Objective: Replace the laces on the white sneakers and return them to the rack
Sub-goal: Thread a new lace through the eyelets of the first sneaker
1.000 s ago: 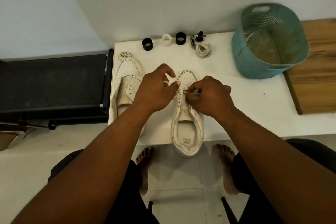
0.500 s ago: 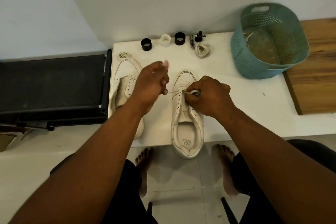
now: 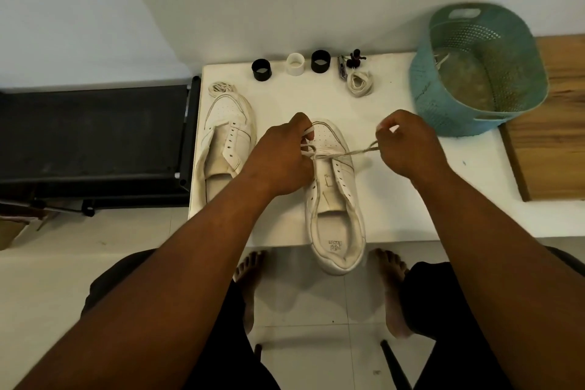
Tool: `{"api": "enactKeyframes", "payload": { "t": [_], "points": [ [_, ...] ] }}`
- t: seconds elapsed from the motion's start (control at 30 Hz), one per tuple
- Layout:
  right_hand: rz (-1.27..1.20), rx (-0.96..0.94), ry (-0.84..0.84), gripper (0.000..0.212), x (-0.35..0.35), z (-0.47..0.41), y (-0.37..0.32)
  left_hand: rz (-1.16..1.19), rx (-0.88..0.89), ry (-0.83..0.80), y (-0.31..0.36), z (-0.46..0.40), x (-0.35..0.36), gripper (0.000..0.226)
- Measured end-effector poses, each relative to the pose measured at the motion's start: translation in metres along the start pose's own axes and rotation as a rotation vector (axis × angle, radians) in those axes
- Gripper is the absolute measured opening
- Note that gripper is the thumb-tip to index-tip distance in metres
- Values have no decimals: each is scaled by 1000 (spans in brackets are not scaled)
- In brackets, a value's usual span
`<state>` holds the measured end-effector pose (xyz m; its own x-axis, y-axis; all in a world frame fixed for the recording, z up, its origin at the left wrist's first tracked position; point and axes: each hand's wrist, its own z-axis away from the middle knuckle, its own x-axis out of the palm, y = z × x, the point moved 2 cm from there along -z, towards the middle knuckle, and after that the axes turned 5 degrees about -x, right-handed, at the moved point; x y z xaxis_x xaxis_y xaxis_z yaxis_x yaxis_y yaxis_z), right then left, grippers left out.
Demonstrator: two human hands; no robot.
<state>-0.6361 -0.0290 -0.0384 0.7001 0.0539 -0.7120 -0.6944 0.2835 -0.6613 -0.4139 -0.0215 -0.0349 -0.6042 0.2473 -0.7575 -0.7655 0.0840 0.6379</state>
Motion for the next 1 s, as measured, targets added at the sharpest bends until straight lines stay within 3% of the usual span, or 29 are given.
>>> {"api": "enactKeyframes", "payload": {
  "t": [0.07,0.13,0.23,0.33,0.43,0.57,0.63,0.77,0.83,0.9,0.97,1.0],
  "points": [
    [377,6,-69,13,-3,-1,10,-8,10,14,-1,0,1,28],
    [481,-25,-92,17,-2,1,12,-35,18,18,-1,0,3,28],
    [253,-334,-44,22,5,9,-7,-132,4,1,-3,0,3,34],
    [164,-491,-254,19,25,18,-17,-91,21,-35,-6,-2,-1,30],
    [202,-400,-263,13,30,13,-9,295,-10,-67,0,-1,-4,27],
    [167,-316,-330,19,28,9,-5,1026,-122,-46,12,-1,-21,30],
    [129,-324,-342,20,27,11,-4,1348,-96,-30,14,-1,-30,24],
    [217,-400,-388,7,22,11,-5,1657,-22,25,14,-1,-48,20],
    [243,-420,-423,5,19,11,-6,1528,-82,104,9,-2,-51,20],
    [229,-420,-423,14,13,9,-6,966,-166,243,4,-2,-49,19],
    [136,-399,-384,16,4,7,-10,367,-234,258,-1,-1,-35,20],
    [23,-367,-354,14,0,6,-12,187,-253,249,0,2,-28,26]
  ]
}}
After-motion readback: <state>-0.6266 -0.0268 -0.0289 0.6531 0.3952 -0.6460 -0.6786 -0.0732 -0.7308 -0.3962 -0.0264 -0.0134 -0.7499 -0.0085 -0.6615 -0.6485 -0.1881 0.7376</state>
